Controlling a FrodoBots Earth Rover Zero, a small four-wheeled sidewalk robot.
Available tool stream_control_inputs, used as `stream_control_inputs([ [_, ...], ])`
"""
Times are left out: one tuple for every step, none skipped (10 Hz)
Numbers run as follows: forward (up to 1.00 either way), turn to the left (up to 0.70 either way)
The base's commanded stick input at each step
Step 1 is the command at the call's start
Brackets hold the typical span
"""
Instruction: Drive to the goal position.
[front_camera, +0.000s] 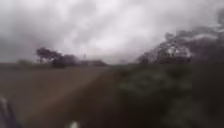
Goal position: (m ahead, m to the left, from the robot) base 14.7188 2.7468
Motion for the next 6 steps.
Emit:
stream_control_inputs([
  [0.70, 0.00],
  [0.70, 0.00],
  [0.70, 0.00],
  [0.70, 0.00],
  [0.70, 0.00],
  [0.70, 0.00],
])
